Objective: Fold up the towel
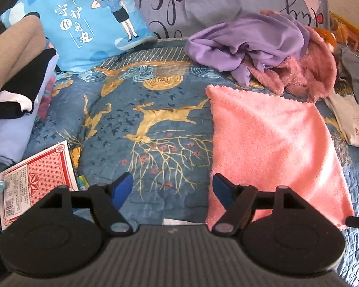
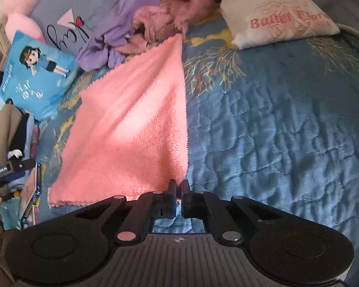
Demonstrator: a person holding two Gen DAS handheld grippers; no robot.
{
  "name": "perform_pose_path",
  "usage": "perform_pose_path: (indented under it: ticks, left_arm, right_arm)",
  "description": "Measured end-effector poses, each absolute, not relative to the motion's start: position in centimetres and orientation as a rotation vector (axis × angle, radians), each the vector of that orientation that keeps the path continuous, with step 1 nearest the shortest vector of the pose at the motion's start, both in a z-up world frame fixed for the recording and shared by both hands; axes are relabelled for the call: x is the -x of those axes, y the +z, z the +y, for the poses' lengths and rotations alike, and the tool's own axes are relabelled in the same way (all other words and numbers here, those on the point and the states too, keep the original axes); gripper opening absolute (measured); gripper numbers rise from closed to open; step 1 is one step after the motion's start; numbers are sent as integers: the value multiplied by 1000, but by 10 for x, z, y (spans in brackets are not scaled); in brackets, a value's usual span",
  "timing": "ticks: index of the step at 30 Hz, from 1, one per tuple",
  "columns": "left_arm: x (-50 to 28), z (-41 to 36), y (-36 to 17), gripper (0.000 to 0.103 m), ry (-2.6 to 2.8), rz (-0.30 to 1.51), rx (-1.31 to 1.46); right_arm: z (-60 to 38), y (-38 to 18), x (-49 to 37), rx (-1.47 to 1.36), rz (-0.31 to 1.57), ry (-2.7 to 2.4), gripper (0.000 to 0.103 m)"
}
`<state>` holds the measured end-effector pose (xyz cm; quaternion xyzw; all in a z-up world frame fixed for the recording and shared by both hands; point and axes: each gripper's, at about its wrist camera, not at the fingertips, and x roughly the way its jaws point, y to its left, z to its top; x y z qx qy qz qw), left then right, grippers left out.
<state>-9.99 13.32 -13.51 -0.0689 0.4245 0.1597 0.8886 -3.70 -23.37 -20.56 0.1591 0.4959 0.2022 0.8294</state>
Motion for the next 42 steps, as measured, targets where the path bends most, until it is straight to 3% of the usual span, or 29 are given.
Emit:
perform_pose_path:
  ticks: [7, 14, 20, 27, 32, 38, 41, 42]
  left_arm:
    - [100, 130, -134, 77, 334, 887, 116]
    - [100, 131, -141, 80, 232, 960, 154]
    - [100, 135, -150, 81, 88, 1059, 222]
    - [95, 142, -176, 61, 8, 1232, 365]
    - [97, 154, -188, 60, 1, 1279, 485]
    - [97, 155, -192, 51, -96, 1282, 641]
    - [96, 155, -196, 38, -86, 1302, 661]
    - [97, 157, -198, 29, -85, 1304, 686]
  right_arm:
    - [-257, -208, 39, -337, 1049, 369, 1]
    - [-260, -199, 39, -412, 984, 395, 26]
    - [-252, -194, 35, -405, 954, 428, 32]
    - [-254, -202, 37, -485, 961, 419, 35]
    - [-259, -210, 39, -532, 981, 404, 37]
    - [-263, -216, 40, -569, 994, 388, 37]
    - [-262, -217, 41, -585, 997, 385, 37]
    - [-262, -218, 41, -590, 998, 383, 37]
